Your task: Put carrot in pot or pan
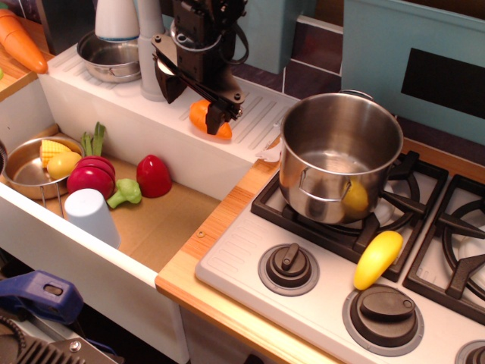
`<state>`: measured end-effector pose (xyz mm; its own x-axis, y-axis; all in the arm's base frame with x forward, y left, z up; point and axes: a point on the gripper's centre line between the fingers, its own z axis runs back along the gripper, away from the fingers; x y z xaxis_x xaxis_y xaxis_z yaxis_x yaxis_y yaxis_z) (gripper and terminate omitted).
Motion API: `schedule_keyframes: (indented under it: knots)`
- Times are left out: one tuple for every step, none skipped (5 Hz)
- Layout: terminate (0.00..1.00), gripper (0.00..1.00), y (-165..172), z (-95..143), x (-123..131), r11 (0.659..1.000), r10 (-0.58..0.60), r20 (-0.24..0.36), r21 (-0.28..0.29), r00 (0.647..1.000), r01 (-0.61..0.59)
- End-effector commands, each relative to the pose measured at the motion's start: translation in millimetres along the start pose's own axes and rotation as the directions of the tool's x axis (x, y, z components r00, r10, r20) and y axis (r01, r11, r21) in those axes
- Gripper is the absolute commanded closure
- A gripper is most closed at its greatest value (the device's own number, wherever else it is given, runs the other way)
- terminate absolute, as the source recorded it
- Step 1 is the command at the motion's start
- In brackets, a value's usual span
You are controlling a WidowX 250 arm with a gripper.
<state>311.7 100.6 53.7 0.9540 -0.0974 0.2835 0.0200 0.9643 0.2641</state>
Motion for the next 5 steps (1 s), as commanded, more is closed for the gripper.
schedule_keyframes:
  knots:
    - [0.00,0.00,13,-6,11,1.000,-0.008,0.077,-0.021,0.997,0.010]
    - [0.00,0.00,17,-15,13,0.999,-0.012,0.106,-0.028,0.994,0.015]
    - [0.00,0.00,18,-22,17,0.999,-0.010,0.129,-0.049,0.992,0.017]
    - [0.00,0.00,19,-27,22,0.995,-0.007,0.160,-0.097,0.987,0.023]
    - [0.00,0.00,19,-34,27,0.993,-0.009,0.181,-0.115,0.983,0.030]
